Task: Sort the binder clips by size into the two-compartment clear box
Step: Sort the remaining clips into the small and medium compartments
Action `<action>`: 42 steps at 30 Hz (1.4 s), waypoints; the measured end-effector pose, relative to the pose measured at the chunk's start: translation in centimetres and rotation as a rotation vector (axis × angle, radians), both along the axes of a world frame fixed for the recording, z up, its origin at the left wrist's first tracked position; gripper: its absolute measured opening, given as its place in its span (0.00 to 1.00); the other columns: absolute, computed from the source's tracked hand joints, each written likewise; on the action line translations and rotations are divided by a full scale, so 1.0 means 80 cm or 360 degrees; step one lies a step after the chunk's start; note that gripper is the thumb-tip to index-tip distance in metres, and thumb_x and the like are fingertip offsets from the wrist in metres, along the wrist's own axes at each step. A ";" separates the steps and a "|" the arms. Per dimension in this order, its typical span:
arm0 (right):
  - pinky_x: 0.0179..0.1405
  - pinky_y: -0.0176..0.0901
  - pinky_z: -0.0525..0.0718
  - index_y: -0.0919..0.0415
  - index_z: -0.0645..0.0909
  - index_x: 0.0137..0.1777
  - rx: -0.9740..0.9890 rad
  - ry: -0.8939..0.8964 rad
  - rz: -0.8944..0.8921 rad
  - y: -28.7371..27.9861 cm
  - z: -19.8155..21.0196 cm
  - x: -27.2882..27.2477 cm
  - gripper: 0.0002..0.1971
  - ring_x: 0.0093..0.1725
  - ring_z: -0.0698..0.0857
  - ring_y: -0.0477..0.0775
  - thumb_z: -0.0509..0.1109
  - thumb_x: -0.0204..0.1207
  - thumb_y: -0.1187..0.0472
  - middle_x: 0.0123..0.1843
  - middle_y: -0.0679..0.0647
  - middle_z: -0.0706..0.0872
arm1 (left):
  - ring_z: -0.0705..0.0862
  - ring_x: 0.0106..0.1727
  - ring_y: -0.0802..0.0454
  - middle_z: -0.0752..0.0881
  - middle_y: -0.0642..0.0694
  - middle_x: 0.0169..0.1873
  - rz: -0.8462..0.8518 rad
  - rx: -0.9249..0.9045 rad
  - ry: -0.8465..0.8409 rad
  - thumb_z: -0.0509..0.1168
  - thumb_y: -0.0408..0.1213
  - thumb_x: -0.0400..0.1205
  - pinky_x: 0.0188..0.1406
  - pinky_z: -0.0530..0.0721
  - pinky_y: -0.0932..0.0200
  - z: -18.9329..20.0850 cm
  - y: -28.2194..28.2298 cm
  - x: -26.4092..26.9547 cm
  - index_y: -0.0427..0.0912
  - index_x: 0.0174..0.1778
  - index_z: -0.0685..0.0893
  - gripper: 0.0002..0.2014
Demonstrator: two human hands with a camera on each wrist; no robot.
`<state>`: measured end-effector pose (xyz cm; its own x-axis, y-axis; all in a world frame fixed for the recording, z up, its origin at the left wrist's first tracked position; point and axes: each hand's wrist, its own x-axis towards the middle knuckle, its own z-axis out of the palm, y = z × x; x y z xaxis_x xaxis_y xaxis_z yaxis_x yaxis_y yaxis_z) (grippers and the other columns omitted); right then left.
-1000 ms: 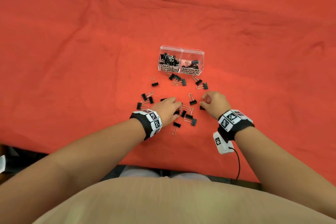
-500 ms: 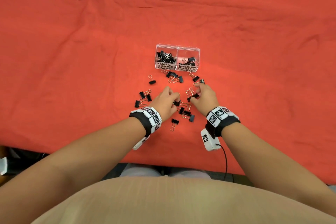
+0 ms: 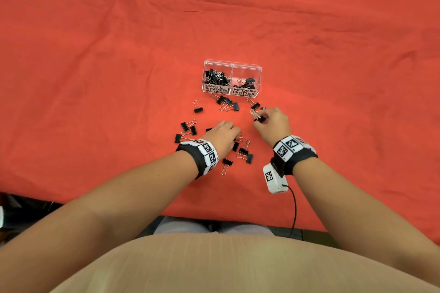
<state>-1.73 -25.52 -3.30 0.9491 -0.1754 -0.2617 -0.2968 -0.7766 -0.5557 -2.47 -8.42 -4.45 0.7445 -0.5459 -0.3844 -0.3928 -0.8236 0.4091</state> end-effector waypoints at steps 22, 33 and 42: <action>0.66 0.49 0.76 0.63 0.83 0.58 -0.0102 0.0207 -0.0012 -0.027 -0.019 0.049 0.14 0.61 0.81 0.63 0.71 0.72 0.64 0.58 0.63 0.83 | 0.76 0.49 0.52 0.77 0.50 0.48 0.0581 -0.0479 0.0084 0.74 0.35 0.73 0.60 0.79 0.53 0.036 -0.019 0.067 0.45 0.44 0.85 0.06; 0.46 0.42 0.74 0.60 0.78 0.46 0.0064 0.0166 -0.0140 -0.034 -0.032 0.024 0.09 0.47 0.80 0.56 0.74 0.69 0.68 0.45 0.55 0.79 | 0.79 0.51 0.47 0.79 0.43 0.52 0.0512 -0.0438 -0.0165 0.71 0.31 0.76 0.53 0.77 0.59 0.059 -0.047 0.167 0.42 0.49 0.85 0.08; 0.42 0.48 0.84 0.53 0.78 0.41 0.0408 -0.0079 -0.0353 -0.037 0.010 0.078 0.07 0.37 0.81 0.52 0.74 0.70 0.62 0.34 0.47 0.79 | 0.79 0.58 0.47 0.80 0.47 0.53 0.0167 -0.0297 -0.0373 0.69 0.37 0.78 0.58 0.78 0.52 0.050 -0.039 0.136 0.47 0.57 0.82 0.12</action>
<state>4.52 -28.50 -2.47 0.9078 -0.3137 -0.2782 -0.4105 -0.5295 -0.7424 8.38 -11.52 -0.45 0.8570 -0.5063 -0.0963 -0.4108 -0.7840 0.4654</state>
